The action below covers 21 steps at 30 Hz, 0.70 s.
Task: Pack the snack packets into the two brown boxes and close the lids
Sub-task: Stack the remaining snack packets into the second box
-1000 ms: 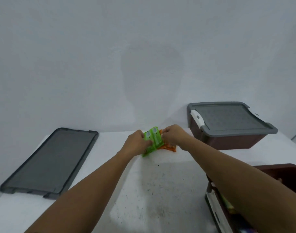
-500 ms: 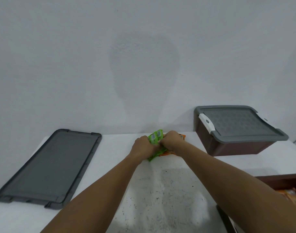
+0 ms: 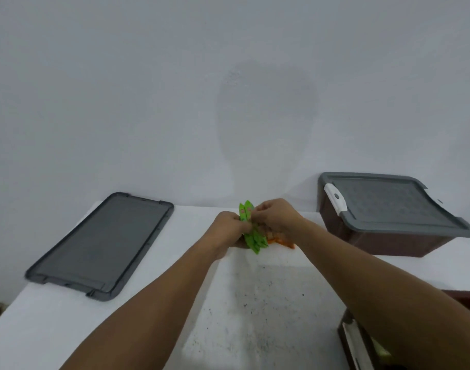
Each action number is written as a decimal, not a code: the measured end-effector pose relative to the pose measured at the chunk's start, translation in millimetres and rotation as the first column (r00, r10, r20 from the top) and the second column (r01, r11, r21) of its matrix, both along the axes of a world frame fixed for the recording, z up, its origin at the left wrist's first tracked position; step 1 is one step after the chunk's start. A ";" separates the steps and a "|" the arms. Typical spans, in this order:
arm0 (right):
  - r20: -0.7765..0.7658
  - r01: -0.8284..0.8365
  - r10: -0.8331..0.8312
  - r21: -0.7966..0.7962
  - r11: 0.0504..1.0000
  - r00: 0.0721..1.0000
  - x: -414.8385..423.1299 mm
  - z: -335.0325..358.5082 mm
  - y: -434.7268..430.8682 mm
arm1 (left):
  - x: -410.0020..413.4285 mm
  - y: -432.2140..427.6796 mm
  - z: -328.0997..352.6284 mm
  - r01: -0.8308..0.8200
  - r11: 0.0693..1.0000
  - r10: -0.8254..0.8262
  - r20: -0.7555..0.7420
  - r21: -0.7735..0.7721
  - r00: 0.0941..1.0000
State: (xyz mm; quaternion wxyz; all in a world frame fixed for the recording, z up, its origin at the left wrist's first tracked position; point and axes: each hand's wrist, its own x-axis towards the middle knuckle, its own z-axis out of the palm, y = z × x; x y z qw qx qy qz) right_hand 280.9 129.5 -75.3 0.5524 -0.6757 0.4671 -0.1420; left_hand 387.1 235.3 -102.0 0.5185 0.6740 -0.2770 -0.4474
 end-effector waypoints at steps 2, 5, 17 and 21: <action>-0.006 -0.049 0.049 -0.040 0.998 0.999 -14.5 7.8 0.6 | -13.0 5.2 7.2 -0.029 0.999 0.027 -0.065 -0.033 0.998; 0.040 -0.098 0.102 -0.084 0.992 0.994 -42.3 21.3 -0.5 | -35.7 8.3 18.3 -0.069 0.994 0.060 -0.112 -0.083 0.992; 0.176 -0.139 0.182 -0.230 0.963 0.967 -167.4 80.1 -15.4 | -138.6 10.3 84.2 -0.050 0.972 0.007 -0.184 -0.230 0.983; 0.185 -0.237 0.280 -0.226 0.945 0.942 -228.7 100.8 -19.7 | -167.2 8.3 92.1 -0.023 0.977 -0.027 -0.230 -0.212 0.973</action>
